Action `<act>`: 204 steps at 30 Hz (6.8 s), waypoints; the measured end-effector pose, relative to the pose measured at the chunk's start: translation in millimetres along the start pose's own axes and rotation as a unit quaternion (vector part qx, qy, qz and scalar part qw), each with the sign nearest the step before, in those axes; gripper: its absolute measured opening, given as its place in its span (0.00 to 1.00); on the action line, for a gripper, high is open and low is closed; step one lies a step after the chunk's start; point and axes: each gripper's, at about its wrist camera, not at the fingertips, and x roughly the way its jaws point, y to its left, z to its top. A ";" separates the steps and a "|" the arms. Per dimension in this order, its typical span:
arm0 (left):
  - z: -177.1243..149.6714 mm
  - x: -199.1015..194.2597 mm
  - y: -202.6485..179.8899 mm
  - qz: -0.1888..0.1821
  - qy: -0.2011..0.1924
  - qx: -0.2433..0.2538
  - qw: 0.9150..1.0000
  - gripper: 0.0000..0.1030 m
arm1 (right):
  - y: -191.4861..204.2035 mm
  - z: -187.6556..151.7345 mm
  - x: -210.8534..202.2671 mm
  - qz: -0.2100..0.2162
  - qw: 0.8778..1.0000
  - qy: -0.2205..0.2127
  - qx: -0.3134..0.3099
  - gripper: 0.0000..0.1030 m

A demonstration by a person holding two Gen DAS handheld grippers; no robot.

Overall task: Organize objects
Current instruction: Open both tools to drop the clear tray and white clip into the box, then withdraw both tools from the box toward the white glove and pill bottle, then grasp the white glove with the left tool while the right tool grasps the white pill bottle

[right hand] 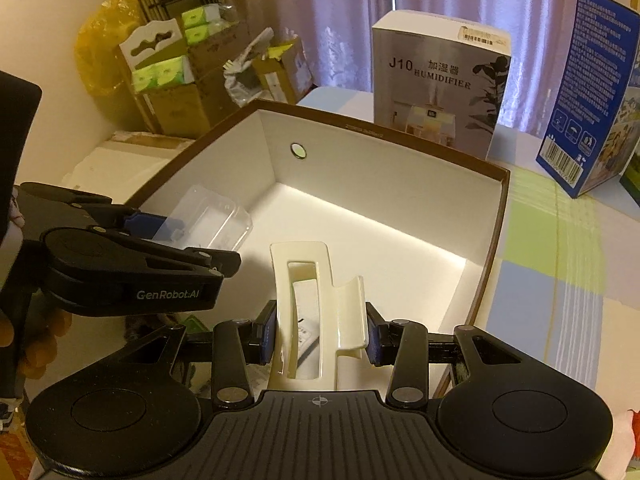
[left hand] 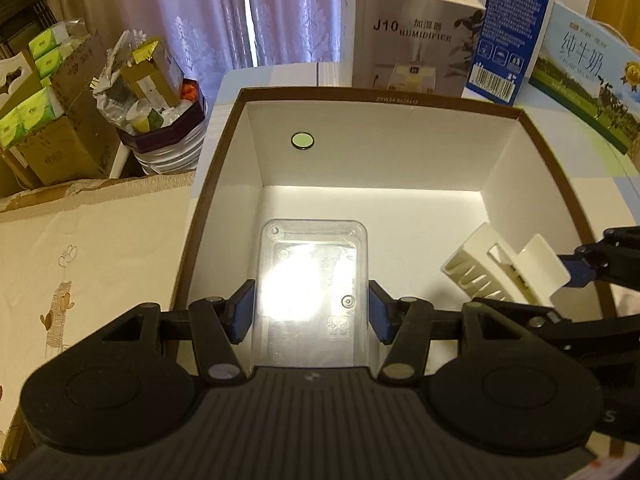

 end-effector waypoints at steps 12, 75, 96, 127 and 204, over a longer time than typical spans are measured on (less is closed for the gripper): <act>7.9 4.8 -1.1 -0.003 -0.006 0.010 1.000 0.62 | -5.2 3.9 4.7 -0.014 1.000 0.000 -0.002 0.38; -99.4 -164.4 -60.5 -0.022 -0.006 -0.045 0.999 0.85 | -3.4 -107.5 -157.2 0.040 0.995 -0.029 0.084 0.57; -110.7 -179.6 -130.1 -0.024 0.007 -0.038 0.999 0.85 | -49.9 -147.6 -191.1 0.052 0.995 -0.001 0.086 0.57; -108.0 -134.3 -275.4 -0.071 0.058 0.019 0.996 0.85 | -186.5 -221.8 -238.1 -0.017 0.983 0.031 0.178 0.58; -69.2 5.1 -264.0 -0.027 0.036 0.013 0.999 0.37 | -233.7 -161.9 -84.7 -0.061 0.987 -0.012 0.149 0.57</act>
